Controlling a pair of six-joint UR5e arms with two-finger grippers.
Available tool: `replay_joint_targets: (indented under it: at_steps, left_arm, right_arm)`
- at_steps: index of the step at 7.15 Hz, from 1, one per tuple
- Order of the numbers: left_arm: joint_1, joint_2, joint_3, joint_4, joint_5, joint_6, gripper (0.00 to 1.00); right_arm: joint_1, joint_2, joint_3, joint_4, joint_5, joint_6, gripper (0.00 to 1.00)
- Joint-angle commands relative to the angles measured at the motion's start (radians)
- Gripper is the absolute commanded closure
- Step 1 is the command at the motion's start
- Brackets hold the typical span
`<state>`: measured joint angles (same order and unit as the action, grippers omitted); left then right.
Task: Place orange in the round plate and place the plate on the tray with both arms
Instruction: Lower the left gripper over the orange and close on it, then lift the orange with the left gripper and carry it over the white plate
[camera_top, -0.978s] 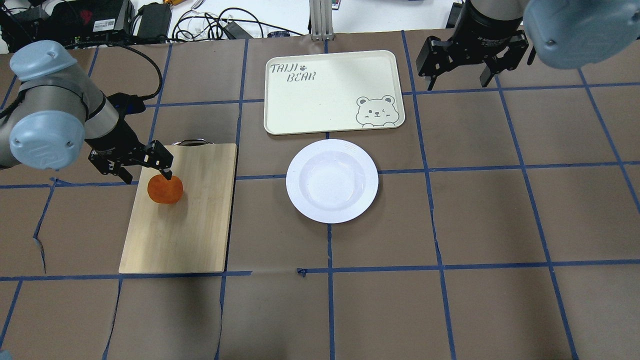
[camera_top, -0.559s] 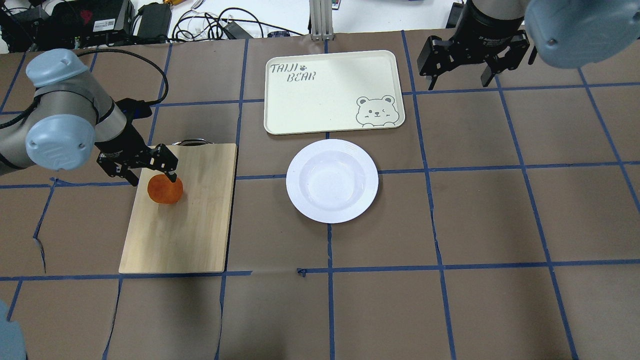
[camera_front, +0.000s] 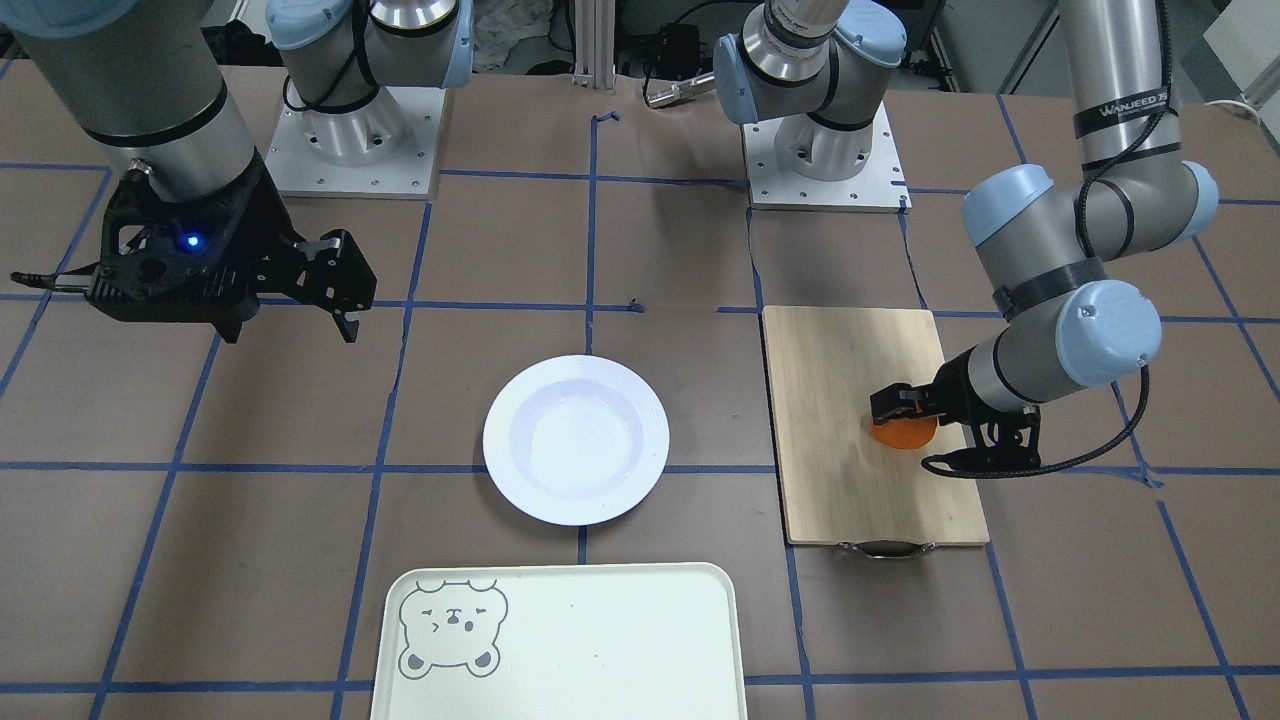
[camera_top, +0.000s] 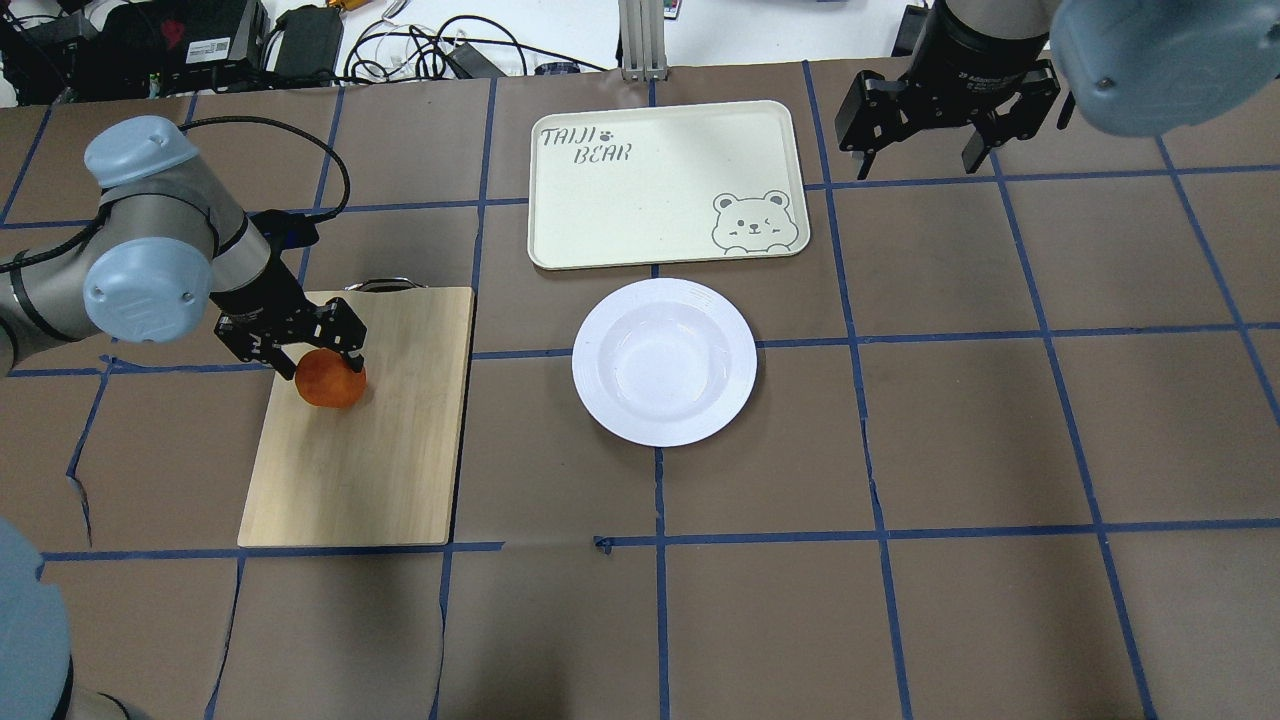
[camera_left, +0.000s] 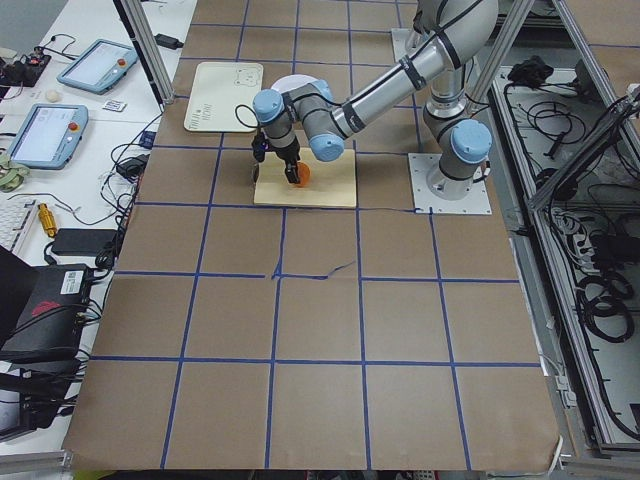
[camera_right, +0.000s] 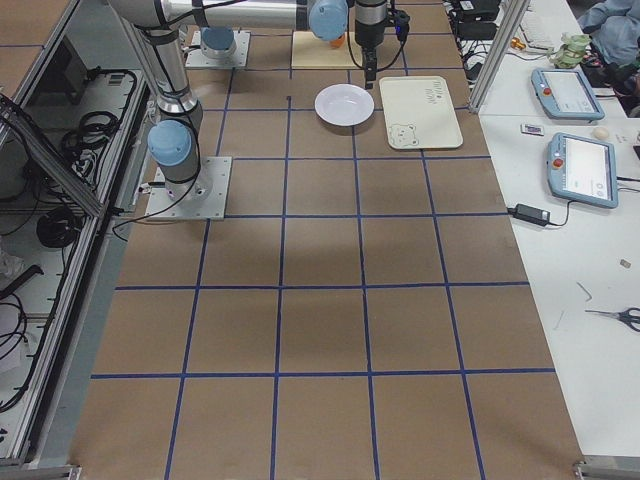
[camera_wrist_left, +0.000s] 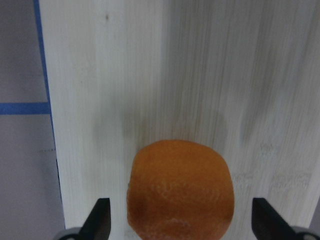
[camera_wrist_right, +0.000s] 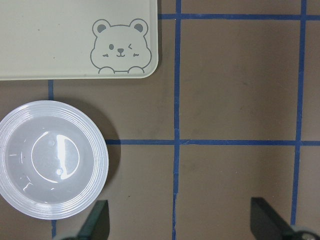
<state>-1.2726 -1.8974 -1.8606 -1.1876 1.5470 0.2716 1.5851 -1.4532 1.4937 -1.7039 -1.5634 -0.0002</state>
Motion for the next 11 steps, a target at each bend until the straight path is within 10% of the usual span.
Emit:
replay_joint_targets:
  at_steps: [1,11]
  left_arm:
    - [-0.001,-0.014,0.007,0.009,0.004,0.015,0.92]
    - [-0.335,-0.005,0.267,-0.002,-0.167,-0.602,1.00]
  right_arm:
    - [-0.004,0.002,0.006,-0.030,0.000,0.002,0.00]
    - [-0.004,0.010,0.034,-0.069,0.006,0.005,0.00]
